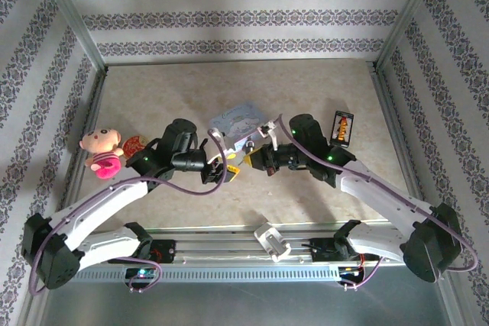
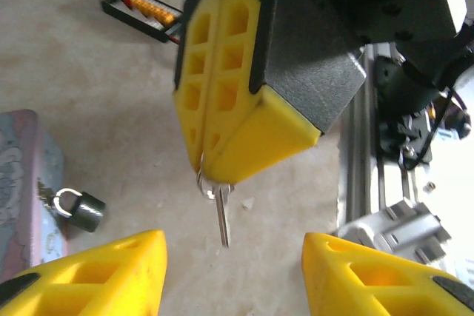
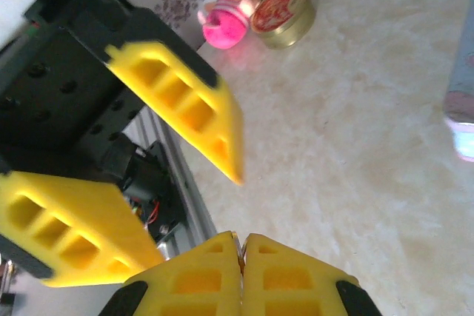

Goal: Unlock a padlock with a key

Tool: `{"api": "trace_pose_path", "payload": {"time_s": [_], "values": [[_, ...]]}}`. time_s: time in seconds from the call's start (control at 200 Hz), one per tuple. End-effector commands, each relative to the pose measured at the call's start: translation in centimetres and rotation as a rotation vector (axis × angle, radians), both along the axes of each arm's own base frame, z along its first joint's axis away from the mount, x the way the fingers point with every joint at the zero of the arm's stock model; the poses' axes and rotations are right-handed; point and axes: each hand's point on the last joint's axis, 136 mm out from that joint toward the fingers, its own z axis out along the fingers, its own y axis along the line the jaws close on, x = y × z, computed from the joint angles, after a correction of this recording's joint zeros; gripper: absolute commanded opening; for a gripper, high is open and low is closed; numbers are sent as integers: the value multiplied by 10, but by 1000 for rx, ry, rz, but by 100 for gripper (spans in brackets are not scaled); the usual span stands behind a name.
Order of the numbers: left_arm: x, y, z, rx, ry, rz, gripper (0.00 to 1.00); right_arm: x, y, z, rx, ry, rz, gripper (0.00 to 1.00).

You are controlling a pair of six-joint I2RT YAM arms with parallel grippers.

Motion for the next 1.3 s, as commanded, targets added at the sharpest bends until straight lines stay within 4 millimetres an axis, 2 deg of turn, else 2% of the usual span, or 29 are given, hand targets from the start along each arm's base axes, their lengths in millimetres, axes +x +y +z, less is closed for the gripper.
{"api": "trace_pose_path", "payload": {"time_s": [0.0,0.08,0.23,0.405,0.53,0.69,0.844,0.969,1.109,1.294], "values": [[23,6,32,-134,-57,188,54,18,-9,21,107,-42,-118,0],[36,16,51,-246,-53,325,56,30,-19,30,181,-38,-210,0],[48,21,73,-410,24,436,75,45,-34,44,319,-14,-342,0],[47,4,85,-474,100,365,84,54,-44,63,429,-8,-397,0],[58,3,87,-535,171,411,89,55,-44,73,456,-10,-390,0],[56,-6,95,-572,201,342,89,56,-42,83,495,-13,-383,0],[53,-12,104,-606,213,296,80,60,-39,92,541,-18,-372,0],[61,-14,103,-635,223,296,69,62,-35,102,597,-18,-346,0],[68,-19,107,-700,270,258,62,62,-28,111,636,-19,-313,0],[73,-21,99,-714,302,255,50,58,-24,114,647,-27,-295,0]]}}
